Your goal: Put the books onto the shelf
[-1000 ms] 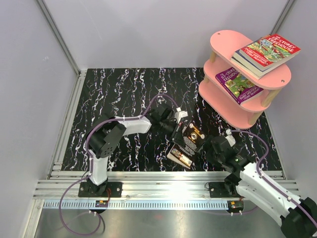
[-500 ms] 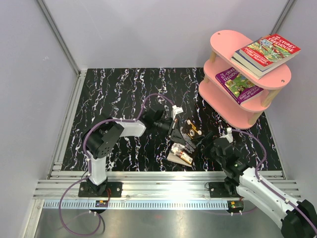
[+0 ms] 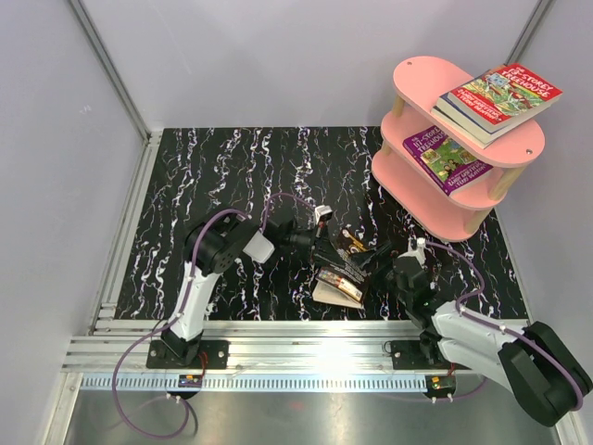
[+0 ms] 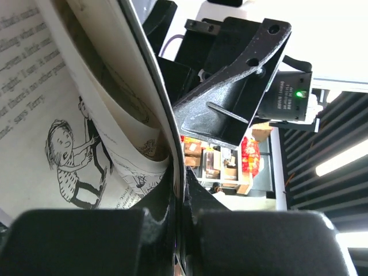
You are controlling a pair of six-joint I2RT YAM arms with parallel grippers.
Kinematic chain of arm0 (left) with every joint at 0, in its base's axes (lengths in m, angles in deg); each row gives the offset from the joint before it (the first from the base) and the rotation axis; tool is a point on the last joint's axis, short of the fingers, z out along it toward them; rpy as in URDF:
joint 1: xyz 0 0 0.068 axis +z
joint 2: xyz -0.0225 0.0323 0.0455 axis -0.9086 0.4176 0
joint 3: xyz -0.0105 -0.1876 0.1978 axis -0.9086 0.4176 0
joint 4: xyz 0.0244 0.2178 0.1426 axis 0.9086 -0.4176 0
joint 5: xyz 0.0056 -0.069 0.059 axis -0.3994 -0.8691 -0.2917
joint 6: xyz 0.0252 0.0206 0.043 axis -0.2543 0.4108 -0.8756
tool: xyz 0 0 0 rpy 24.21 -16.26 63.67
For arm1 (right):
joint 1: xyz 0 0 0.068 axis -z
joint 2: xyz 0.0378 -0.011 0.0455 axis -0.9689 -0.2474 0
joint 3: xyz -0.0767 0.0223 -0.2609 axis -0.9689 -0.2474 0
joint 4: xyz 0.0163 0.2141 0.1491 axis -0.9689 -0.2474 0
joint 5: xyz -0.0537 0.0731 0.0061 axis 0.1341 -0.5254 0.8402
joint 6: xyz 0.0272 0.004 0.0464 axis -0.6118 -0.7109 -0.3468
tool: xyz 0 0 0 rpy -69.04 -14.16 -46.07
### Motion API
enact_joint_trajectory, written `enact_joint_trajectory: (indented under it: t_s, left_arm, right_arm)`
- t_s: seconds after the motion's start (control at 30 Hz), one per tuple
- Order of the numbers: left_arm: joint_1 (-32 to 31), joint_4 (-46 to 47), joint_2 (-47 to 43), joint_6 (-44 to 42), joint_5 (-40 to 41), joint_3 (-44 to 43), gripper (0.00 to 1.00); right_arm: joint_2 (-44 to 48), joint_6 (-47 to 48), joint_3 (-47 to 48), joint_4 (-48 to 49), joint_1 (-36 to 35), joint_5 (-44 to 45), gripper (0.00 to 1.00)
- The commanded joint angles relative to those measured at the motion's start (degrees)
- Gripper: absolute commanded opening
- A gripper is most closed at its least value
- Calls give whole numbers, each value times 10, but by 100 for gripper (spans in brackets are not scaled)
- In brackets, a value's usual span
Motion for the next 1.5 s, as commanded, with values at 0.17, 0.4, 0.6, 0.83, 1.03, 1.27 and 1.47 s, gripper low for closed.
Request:
enact_joint_trajectory:
  t_s: [0.17, 0.4, 0.6, 0.83, 1.03, 1.27, 1.47]
  left_arm:
    - [-7, 278, -4, 41, -10, -10, 0]
    - [0, 278, 16, 31, -6, 10, 39]
    - [17, 270, 2, 12, 3, 39, 51]
    - [21, -464, -180, -404, 165, 6, 99]
    - [2, -764, -318, -519, 441, -90, 99]
    - [-17, -710, -480, -400, 454, -9, 99]
    - [-34, -618, -603, -273, 469, 109, 99]
  right_arm:
    - [2, -5, -13, 108, -5, -33, 66]
    - [103, 10, -22, 10, -5, -27, 5]
    - [266, 50, 16, -168, -5, -21, 0]
    - [380, 115, 122, -337, -5, 35, 0]
    - [313, 140, 191, -340, -4, 103, 0]
    - [191, 141, 228, -239, -5, 138, 0]
    - [141, 119, 263, -195, -5, 195, 0]
